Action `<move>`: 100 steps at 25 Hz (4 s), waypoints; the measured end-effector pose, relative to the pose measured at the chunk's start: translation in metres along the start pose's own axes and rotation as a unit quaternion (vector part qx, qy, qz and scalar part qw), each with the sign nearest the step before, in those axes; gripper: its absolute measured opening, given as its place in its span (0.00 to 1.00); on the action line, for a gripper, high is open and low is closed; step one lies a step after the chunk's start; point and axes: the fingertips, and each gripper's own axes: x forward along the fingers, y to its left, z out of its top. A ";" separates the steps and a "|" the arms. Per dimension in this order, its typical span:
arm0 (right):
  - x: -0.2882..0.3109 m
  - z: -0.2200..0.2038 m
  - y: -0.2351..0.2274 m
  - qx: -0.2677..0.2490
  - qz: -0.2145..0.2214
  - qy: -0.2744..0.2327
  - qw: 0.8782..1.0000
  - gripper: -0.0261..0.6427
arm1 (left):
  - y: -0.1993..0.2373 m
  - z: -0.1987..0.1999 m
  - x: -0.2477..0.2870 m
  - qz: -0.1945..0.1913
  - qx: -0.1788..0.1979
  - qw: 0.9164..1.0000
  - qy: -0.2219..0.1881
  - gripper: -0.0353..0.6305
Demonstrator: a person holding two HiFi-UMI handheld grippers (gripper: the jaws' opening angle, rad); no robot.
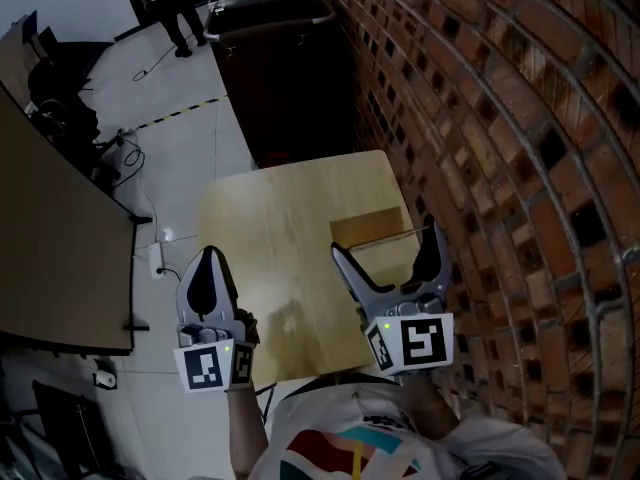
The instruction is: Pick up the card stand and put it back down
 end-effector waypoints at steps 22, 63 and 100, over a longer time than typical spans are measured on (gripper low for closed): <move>-0.033 0.030 0.005 0.010 0.011 -0.027 1.000 0.90 | -0.017 0.044 -0.023 -0.014 0.011 0.999 -0.046 0.06; 0.229 -0.274 -0.067 0.000 -0.015 0.250 0.968 0.90 | 0.038 -0.081 -0.004 0.052 0.011 0.990 0.132 0.06; 0.230 -0.271 -0.085 0.031 -0.047 0.253 0.966 0.22 | 0.051 -0.084 -0.004 0.069 0.010 0.989 0.129 0.06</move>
